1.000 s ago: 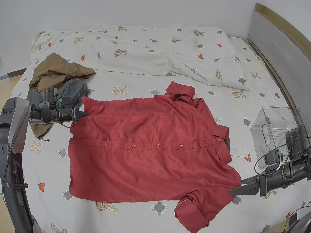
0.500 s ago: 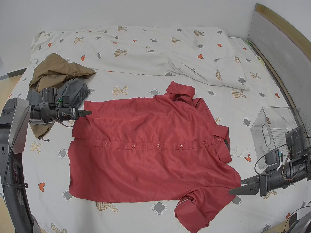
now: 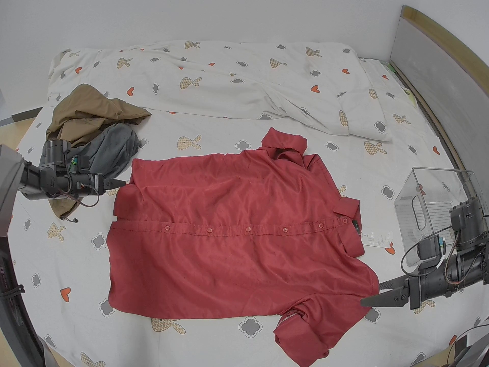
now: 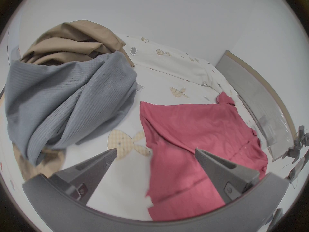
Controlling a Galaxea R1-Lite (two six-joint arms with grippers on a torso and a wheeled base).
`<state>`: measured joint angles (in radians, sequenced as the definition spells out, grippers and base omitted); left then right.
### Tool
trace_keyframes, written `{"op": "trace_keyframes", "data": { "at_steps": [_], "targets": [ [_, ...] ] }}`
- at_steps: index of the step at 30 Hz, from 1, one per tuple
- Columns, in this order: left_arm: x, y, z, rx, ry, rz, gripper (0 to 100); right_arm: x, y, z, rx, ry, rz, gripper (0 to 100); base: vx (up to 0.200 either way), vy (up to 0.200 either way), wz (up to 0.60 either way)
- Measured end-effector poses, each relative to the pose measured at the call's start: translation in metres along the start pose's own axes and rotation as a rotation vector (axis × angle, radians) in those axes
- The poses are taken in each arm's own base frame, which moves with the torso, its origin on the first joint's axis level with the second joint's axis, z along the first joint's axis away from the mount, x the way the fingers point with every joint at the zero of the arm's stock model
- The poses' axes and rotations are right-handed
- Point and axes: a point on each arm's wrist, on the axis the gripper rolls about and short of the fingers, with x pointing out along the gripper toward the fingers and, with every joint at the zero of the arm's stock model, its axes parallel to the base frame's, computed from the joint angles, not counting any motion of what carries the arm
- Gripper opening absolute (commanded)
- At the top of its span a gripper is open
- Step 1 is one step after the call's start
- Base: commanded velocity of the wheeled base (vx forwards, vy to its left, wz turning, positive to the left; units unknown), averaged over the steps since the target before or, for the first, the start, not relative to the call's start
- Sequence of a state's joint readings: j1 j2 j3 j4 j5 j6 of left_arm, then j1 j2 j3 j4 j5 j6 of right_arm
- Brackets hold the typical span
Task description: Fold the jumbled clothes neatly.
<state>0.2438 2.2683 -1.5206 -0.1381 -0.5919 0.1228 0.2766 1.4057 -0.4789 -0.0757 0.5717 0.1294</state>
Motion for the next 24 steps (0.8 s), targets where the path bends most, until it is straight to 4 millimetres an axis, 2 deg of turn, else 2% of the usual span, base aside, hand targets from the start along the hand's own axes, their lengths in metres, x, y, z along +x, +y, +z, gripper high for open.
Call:
{"op": "trace_keyframes", "data": {
  "at_steps": [2, 6, 11, 17, 21, 24],
  "targets": [
    [-0.018, -0.014, -0.001, -0.009, 0.014, -0.015, 100, 0.000, 0.002, 0.000, -0.007, 0.003, -0.003, 100, 0.000, 0.000, 0.00],
    [-0.057, -0.054, -0.007, -0.027, 0.069, -0.048, 100, 0.005, 0.008, -0.001, -0.037, 0.018, -0.042, 100, 0.000, 0.000, 0.00],
    [-0.095, -0.110, -0.027, -0.002, 0.194, -0.001, 100, 0.021, 0.026, -0.007, -0.129, 0.060, -0.178, 100, 0.000, 0.000, 0.00],
    [-0.118, -0.163, -0.069, 0.110, 0.359, 0.084, 100, 0.053, 0.064, -0.025, -0.306, 0.153, -0.266, 100, 0.000, 0.000, 0.00],
    [-0.128, -0.186, -0.100, 0.190, 0.454, 0.113, 100, 0.081, 0.083, -0.042, -0.394, 0.234, -0.312, 100, 0.000, 0.000, 0.00],
    [-0.133, -0.197, -0.123, 0.252, 0.519, 0.153, 100, 0.104, 0.090, -0.055, -0.435, 0.295, -0.367, 100, 0.000, 0.000, 0.00]
  ]
}}
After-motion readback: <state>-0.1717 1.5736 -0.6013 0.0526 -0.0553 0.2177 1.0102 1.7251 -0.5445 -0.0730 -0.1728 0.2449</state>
